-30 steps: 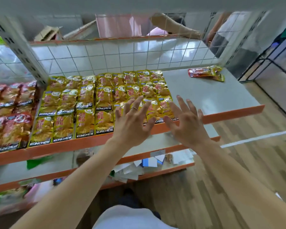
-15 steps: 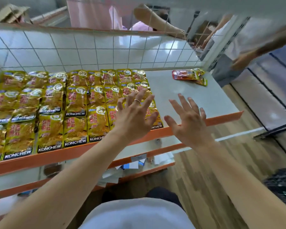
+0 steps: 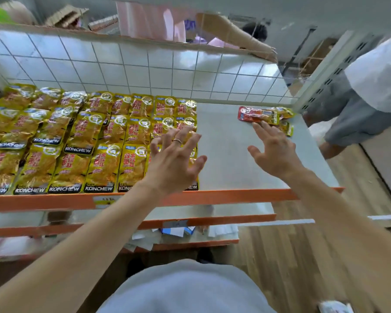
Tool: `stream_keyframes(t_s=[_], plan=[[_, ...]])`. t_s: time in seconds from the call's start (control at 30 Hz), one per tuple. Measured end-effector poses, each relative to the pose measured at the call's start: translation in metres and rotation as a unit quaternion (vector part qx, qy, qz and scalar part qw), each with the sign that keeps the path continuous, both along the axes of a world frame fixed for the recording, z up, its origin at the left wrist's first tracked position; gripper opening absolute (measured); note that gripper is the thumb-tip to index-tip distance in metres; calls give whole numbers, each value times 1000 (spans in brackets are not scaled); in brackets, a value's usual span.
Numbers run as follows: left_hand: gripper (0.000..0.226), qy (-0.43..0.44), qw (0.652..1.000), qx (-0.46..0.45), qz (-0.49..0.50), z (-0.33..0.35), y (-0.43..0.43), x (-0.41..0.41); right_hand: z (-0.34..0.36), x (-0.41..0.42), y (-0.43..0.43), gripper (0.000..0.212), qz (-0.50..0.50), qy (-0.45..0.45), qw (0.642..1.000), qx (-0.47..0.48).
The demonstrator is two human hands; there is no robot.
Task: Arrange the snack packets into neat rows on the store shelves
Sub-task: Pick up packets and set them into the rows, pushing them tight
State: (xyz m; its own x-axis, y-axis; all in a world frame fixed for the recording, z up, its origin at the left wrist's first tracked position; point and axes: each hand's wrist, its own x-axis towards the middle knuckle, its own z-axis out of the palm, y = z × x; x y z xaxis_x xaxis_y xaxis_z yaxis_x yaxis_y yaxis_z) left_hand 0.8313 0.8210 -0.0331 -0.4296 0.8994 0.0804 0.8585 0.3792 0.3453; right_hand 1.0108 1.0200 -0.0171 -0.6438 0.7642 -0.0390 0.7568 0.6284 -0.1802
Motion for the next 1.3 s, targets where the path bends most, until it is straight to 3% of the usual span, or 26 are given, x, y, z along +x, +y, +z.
stream_keyframes(t_s=[0.27, 0.4, 0.53, 0.67, 0.83, 0.9, 1.0, 1.07, 1.17, 1.23, 1.3], plan=[[65, 7, 998, 9, 55, 5, 39, 41, -13, 2, 129, 68, 5, -64, 998, -14], [64, -41, 993, 25, 110, 2, 46, 60, -25, -1, 166, 65, 33, -83, 995, -33], [63, -81, 986, 28, 142, -6, 48, 73, -27, 7, 169, 51, 86, -53, 994, 29], [63, -83, 986, 17, 146, -9, 60, 87, -29, 12, 156, 34, 188, -119, 958, 181], [63, -87, 988, 22, 128, -2, 82, 99, -31, 17, 151, 27, 236, -143, 932, 234], [63, -85, 988, 25, 122, 1, 89, 100, -28, 21, 154, 27, 239, -88, 940, 227], [63, -79, 989, 31, 122, 4, 93, 99, -25, 28, 160, 45, 209, 93, 949, 216], [64, -85, 987, 35, 130, 5, 95, 96, -19, 32, 158, 29, 188, 188, 941, 208], [57, -110, 984, 38, 137, 4, 101, 95, -11, 30, 147, 14, 161, 253, 937, 177], [47, -131, 981, 47, 139, 5, 107, 98, -8, 29, 138, 19, 152, 301, 929, 152], [46, -170, 974, 63, 137, 6, 113, 101, -7, 31, 119, 25, 126, 348, 927, 49]])
